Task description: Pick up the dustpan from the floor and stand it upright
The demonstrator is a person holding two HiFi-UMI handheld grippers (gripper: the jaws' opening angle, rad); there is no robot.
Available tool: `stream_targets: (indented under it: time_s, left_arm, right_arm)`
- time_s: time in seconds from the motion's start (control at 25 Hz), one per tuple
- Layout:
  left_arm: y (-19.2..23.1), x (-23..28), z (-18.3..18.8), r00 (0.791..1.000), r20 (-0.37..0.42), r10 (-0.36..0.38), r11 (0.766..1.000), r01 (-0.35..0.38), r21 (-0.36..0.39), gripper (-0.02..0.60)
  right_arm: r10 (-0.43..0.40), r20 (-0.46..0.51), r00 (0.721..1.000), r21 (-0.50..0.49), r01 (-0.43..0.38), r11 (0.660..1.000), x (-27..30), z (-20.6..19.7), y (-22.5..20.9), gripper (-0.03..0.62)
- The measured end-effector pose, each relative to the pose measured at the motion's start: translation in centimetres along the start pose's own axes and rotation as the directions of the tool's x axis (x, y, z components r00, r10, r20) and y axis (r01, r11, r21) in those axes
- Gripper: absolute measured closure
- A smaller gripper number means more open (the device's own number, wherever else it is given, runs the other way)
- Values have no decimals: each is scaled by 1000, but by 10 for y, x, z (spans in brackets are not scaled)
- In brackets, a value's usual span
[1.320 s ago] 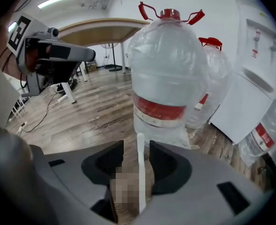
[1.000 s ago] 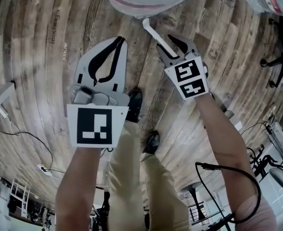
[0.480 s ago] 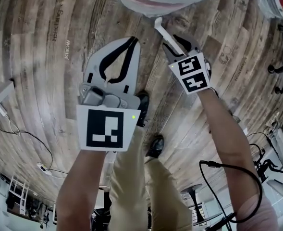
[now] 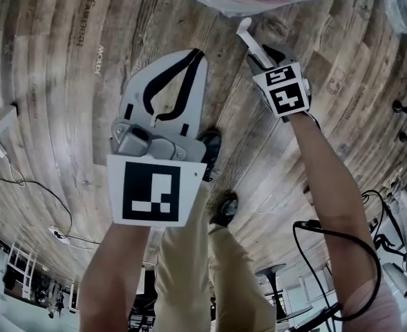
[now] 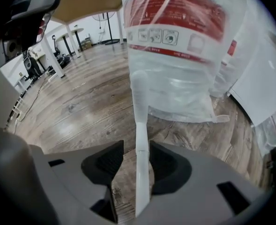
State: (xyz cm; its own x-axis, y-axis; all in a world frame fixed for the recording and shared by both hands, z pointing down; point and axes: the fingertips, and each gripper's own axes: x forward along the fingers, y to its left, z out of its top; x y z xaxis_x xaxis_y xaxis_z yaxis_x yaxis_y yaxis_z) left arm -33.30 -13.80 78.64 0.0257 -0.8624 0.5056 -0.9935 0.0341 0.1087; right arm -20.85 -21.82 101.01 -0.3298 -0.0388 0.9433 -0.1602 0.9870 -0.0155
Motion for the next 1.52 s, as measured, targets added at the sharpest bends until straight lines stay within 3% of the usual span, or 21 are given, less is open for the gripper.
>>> stream_targets:
  time_s: [0.36, 0.92, 1.36, 1.52]
  left_arm:
    - [-4, -3, -4, 1000, 3, 11, 1000, -11, 3, 568]
    - [-18, -20, -5, 1000, 9, 14, 997, -15, 78, 568]
    - [-58, -64, 27, 999, 45, 27, 996, -31, 89, 568]
    - [-69, -86, 60, 994, 91, 58, 998, -60, 22, 568]
  right_arm:
    - [-40, -61, 997, -40, 37, 998, 20, -13, -8, 482]
    - [-45, -45, 998, -27, 44, 999, 30, -16, -4, 490]
    - [-61, 114, 992, -64, 68, 996, -78, 17, 16, 490]
    - [-68, 179, 982, -60, 80, 995, -144, 27, 17, 490]
